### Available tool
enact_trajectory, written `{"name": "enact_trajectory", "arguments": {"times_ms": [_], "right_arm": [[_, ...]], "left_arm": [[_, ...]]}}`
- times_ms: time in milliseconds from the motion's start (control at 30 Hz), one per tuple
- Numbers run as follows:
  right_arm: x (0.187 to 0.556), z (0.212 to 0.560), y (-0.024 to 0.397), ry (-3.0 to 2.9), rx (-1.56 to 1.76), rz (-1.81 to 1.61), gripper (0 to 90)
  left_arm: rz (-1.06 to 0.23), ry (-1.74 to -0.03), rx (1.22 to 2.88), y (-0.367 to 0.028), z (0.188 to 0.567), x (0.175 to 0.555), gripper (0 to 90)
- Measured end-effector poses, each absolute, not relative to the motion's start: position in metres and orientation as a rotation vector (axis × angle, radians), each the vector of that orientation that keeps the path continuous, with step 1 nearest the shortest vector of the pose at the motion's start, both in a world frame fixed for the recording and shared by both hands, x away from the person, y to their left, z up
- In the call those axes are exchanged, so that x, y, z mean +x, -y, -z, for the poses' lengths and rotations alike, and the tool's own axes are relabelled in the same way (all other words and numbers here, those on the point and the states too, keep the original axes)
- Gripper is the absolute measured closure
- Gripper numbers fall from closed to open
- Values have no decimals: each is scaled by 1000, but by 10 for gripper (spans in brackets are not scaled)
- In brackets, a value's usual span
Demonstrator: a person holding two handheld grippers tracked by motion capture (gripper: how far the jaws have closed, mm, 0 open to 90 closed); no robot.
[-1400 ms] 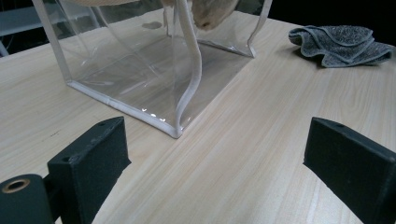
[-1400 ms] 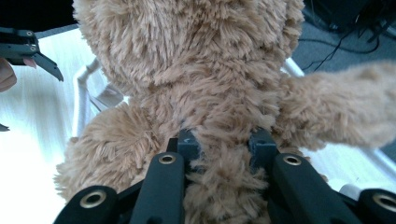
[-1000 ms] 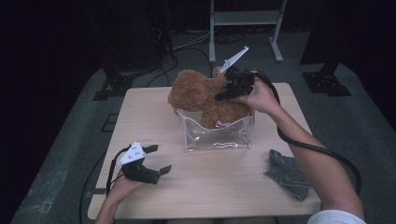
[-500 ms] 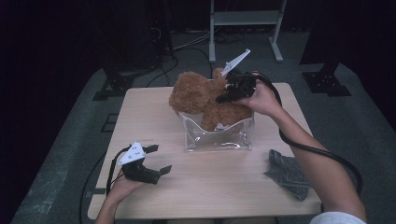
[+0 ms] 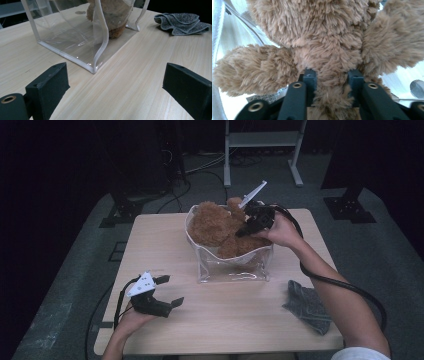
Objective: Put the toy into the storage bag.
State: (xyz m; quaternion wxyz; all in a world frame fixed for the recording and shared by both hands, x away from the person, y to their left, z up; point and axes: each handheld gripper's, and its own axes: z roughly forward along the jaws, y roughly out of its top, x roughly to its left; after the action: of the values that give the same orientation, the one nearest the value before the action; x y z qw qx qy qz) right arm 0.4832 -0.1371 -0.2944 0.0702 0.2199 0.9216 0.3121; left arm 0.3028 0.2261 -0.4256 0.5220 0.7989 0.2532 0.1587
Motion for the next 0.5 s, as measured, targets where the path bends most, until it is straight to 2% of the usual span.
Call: {"name": "enact_trajectory", "arguments": {"times_ms": [267,500], "right_arm": [[482,292,139,-2753,641,-971,473],[484,286,136,-2726,633,-1000,411]], "left_arm": [[-379,-606,1916,-225,426,303,52],[-380,-606,1916,-226,425,302,52]]}}
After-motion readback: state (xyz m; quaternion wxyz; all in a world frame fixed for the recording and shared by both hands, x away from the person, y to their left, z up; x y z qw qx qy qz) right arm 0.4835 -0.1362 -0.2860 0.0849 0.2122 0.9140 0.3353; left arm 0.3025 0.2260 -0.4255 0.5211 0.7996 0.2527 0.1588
